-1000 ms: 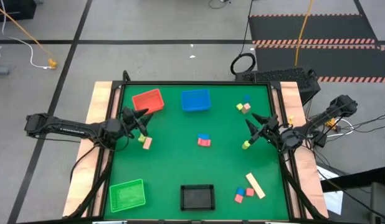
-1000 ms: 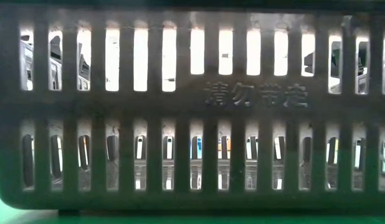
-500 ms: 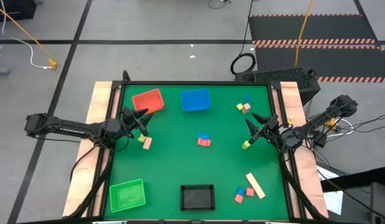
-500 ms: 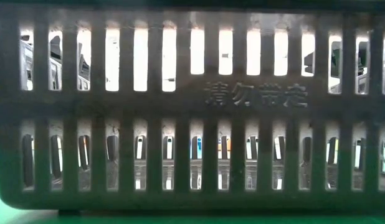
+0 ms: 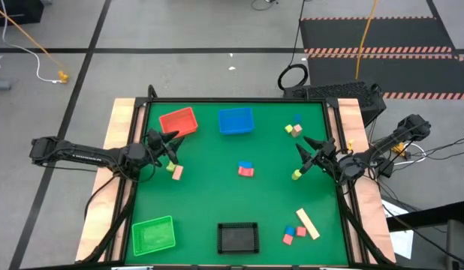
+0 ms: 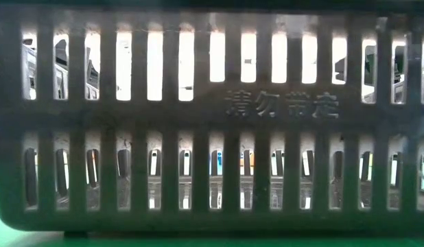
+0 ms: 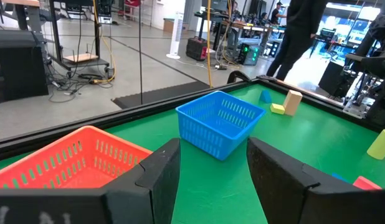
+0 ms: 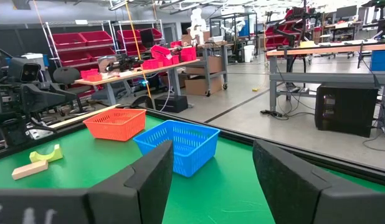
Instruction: Sort & place blocks by color
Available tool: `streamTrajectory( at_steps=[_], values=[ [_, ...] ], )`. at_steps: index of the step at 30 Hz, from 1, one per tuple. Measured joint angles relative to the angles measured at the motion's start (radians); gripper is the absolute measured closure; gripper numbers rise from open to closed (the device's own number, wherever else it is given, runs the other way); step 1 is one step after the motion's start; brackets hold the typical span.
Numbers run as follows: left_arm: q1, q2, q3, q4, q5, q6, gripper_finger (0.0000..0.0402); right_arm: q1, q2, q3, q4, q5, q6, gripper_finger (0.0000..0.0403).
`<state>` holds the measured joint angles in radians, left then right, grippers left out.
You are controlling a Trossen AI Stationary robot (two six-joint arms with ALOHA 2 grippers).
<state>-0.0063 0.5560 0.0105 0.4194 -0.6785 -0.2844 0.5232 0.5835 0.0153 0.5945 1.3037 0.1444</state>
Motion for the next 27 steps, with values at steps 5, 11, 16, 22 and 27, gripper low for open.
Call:
streamTrajectory(
  at_steps=[5, 11, 16, 22, 27],
  values=[
    [0.000, 0.000, 0.000, 0.000, 0.000, 0.000, 0.0218, 0.000, 0.000, 0.000, 0.007, 0.000, 0.000, 0.0189],
    [0.000, 0.000, 0.000, 0.000, 0.000, 0.000, 0.0218, 0.000, 0.000, 0.000, 0.008, 0.000, 0.000, 0.0189],
    [0.000, 0.000, 0.000, 0.000, 0.000, 0.000, 0.0218, 0.000, 0.000, 0.000, 0.008, 0.000, 0.000, 0.0189],
    [0.000, 0.000, 0.000, 0.000, 0.000, 0.000, 0.0218, 0.000, 0.000, 0.000, 0.008, 0.000, 0.000, 0.0189],
    [0.000, 0.000, 0.000, 0.000, 0.000, 0.000, 0.0218, 0.000, 0.000, 0.000, 0.007, 0.000, 0.000, 0.0189]
  ],
)
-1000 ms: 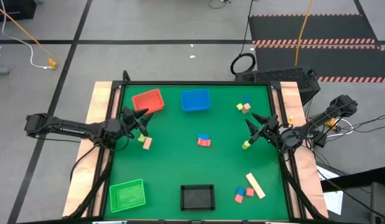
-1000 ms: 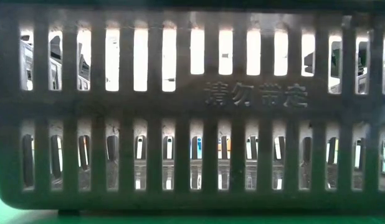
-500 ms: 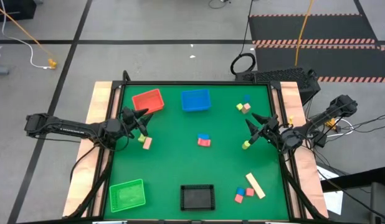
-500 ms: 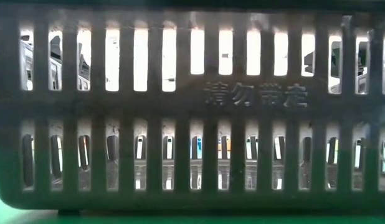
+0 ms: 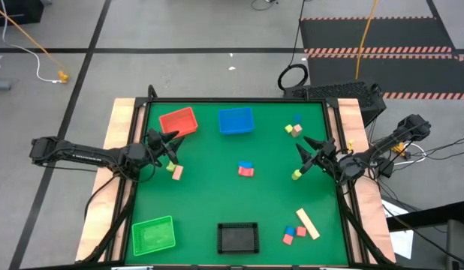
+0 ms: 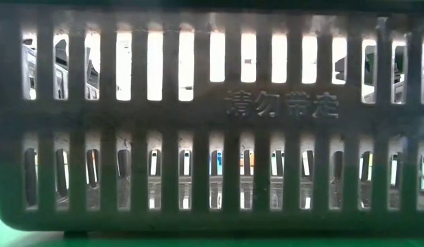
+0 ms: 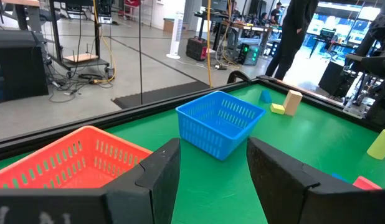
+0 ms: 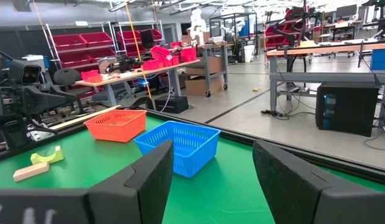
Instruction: Sort & place blocks by color
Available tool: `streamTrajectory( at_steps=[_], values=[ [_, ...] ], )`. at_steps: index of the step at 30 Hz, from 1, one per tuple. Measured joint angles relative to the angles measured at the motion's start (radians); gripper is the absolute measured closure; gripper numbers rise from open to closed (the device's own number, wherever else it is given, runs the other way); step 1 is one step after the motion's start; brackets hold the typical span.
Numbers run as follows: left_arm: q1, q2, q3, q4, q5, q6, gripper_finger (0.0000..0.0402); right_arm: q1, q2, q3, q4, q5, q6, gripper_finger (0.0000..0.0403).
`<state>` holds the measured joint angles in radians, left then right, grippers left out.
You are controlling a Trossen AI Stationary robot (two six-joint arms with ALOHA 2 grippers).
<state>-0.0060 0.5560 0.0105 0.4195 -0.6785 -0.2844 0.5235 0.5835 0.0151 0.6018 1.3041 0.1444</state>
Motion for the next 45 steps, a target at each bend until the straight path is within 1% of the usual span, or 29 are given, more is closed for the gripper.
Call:
streamTrajectory(
  at_steps=[3, 8, 16, 24, 39, 42, 45],
  values=[
    [0.000, 0.000, 0.000, 0.000, 0.000, 0.000, 0.0218, 0.000, 0.000, 0.000, 0.008, 0.001, 0.021, 0.0189],
    [0.000, 0.000, 0.000, 0.000, 0.000, 0.000, 0.0218, 0.000, 0.000, 0.000, 0.018, 0.000, 0.132, 0.0189],
    [0.000, 0.000, 0.000, 0.000, 0.000, 0.000, 0.0218, 0.000, 0.000, 0.000, 0.023, 0.000, 0.264, 0.0189],
    [0.000, 0.000, 0.000, 0.000, 0.000, 0.000, 0.0218, 0.000, 0.000, 0.000, 0.091, 0.004, 0.255, 0.0189],
    [0.000, 0.000, 0.000, 0.002, 0.000, -0.002, 0.0218, 0.000, 0.000, 0.000, 0.080, 0.001, 0.263, 0.0189],
    [0.000, 0.000, 0.000, 0.003, 0.000, -0.026, 0.0218, 0.000, 0.000, 0.000, 0.112, 0.000, 0.263, 0.0189],
    [0.000, 0.000, 0.000, 0.005, 0.000, -0.082, 0.0218, 0.000, 0.000, 0.000, 0.130, 0.000, 0.263, 0.0189]
  ],
)
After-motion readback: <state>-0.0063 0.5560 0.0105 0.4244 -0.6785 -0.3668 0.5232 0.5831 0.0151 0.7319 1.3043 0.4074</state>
